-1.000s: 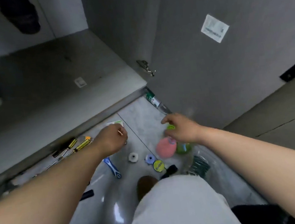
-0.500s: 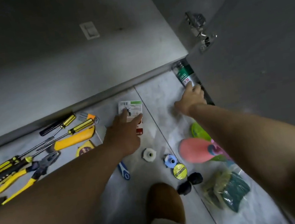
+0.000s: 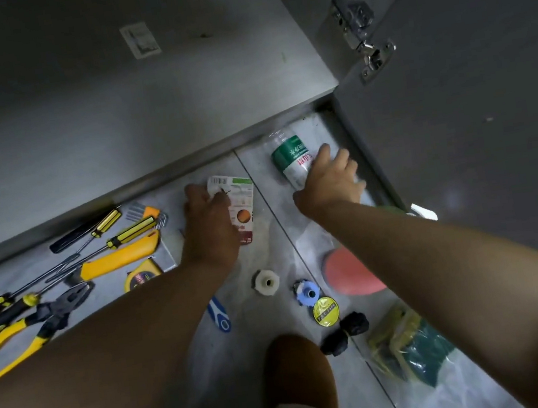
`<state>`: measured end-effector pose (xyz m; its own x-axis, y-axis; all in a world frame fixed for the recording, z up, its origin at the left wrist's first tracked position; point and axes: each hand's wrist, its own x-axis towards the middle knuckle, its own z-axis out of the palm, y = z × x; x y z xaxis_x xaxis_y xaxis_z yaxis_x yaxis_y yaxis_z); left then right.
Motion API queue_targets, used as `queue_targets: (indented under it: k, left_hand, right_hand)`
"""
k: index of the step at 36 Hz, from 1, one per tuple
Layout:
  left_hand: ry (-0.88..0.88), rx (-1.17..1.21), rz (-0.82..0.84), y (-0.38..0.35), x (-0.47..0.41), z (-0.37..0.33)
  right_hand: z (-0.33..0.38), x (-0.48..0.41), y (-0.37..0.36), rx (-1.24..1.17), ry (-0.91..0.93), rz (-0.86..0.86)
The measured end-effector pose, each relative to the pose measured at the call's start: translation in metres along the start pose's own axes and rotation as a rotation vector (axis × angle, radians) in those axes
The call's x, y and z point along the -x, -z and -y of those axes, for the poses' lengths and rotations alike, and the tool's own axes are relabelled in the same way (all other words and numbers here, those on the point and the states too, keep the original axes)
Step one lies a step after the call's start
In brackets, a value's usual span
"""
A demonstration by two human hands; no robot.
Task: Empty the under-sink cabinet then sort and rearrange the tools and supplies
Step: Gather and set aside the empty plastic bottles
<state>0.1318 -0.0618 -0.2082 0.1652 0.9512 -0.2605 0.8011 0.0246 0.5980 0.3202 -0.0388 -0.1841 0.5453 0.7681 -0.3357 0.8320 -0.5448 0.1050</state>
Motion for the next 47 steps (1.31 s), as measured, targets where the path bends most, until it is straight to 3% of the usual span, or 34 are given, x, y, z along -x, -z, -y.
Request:
queue_targets:
  k: [3,6,16,21,28,35,40,44,47]
  left_hand:
    - [0.155,0.160,-0.009,0.000,0.002,0.000]
    - [0.288,0.285,0.031,0.000,0.004,0.003]
    - [0.203,0.377,0.079,0.058,0.032,-0.025]
    - [0.170,0.448,0.215,0.111,0.061,-0.072]
    - [0.048,0.505,0.393,0.171,0.133,-0.166]
    - [-0.140,0.474,0.566,0.193,0.216,-0.275]
    - [-0.269,0.412,0.652,0.165,0.289,-0.329]
    - [-0.208,0.514,0.695,0.126,0.343,-0.349]
    - [-0.195,0.453,0.763,0.101,0.370,-0.355]
  right_hand:
    - [-0.007,0.004,-0.009,-0.156,-0.041,0.250]
    - [-0.009,0.015,-0.018,-0.209,0.014,0.261]
    - [-0.011,0.058,0.044,-0.662,0.010,0.318]
    - [-0.047,0.108,0.096,-0.836,-0.005,0.388]
    - [-0.151,0.199,0.160,-0.987,0.070,0.336]
    - [-0.289,0.302,0.214,-0.973,0.104,0.108]
    - [-0.387,0.381,0.236,-0.903,0.071,-0.011]
    - [-0.455,0.440,0.243,-0.826,0.014,0.003]
    - [-0.492,0.475,0.241,-0.738,-0.026,0.037]
